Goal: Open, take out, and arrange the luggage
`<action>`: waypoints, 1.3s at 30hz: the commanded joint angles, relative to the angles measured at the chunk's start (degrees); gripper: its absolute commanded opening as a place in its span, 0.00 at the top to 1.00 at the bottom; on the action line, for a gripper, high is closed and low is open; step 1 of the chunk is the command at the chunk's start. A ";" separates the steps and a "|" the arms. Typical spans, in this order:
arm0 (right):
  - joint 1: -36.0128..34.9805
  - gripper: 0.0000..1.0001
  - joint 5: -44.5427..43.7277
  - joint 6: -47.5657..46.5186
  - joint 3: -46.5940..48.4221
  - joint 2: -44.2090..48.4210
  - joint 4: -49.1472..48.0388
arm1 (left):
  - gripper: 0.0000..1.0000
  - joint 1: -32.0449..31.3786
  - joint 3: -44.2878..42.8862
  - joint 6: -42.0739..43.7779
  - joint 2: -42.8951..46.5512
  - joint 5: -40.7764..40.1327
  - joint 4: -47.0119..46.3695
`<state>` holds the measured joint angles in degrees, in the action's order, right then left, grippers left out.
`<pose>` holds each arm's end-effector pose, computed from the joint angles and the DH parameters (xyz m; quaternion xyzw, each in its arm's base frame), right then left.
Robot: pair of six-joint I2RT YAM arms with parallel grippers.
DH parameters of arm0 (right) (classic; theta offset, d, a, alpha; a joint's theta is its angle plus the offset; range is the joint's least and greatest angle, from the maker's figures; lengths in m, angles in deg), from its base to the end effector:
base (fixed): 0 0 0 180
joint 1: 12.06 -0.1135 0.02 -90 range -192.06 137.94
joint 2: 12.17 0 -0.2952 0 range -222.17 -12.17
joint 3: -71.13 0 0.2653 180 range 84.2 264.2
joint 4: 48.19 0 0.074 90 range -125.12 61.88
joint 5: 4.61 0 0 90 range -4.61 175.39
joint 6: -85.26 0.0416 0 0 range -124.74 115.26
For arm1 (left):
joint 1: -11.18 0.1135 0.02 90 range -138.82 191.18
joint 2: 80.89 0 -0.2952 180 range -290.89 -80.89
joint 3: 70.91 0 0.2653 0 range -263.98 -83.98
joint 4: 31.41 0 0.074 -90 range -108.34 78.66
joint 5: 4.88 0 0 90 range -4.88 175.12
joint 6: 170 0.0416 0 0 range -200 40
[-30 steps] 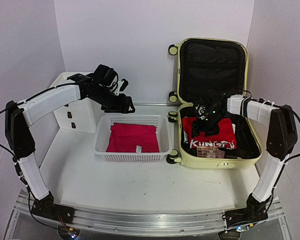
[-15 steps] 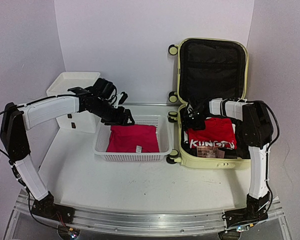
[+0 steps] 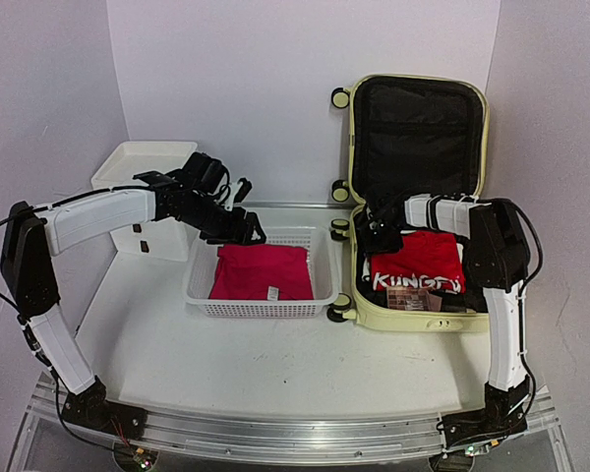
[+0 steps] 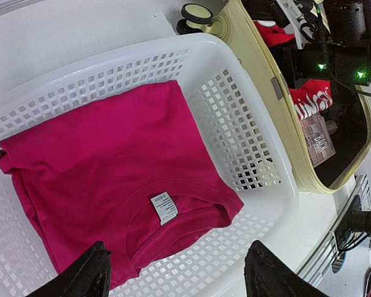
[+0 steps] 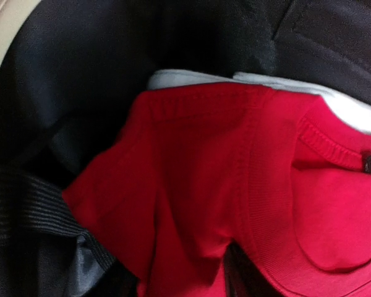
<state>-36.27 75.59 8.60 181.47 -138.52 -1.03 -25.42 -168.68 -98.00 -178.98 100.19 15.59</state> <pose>0.4606 0.1994 0.1755 -0.0721 0.9667 -0.0043 0.2456 0.3181 -0.2497 0.3203 0.1963 0.9035 -0.2740 0.2646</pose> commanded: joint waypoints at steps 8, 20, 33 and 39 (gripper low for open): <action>1.39 0.60 4.33 -2.52 0.37 1.83 -2.44 | 0.25 -0.24 -1.53 0.16 2.70 1.69 -2.38; 6.45 0.49 19.68 -0.72 -2.47 3.57 -4.73 | 0.25 -0.21 -1.98 -1.16 1.86 4.51 -3.20; 7.19 0.63 18.53 -0.84 -2.54 1.63 -4.73 | 0.26 -0.20 -1.87 -2.46 1.76 6.11 -4.04; 7.81 0.88 19.34 -1.05 -3.14 3.72 -4.73 | 0.26 -0.17 -2.04 -2.89 1.42 6.70 -4.21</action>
<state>-29.10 95.13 7.72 179.20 -137.07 -4.07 -25.53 -168.70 -100.05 -178.98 105.68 14.00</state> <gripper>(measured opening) 0.176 0.744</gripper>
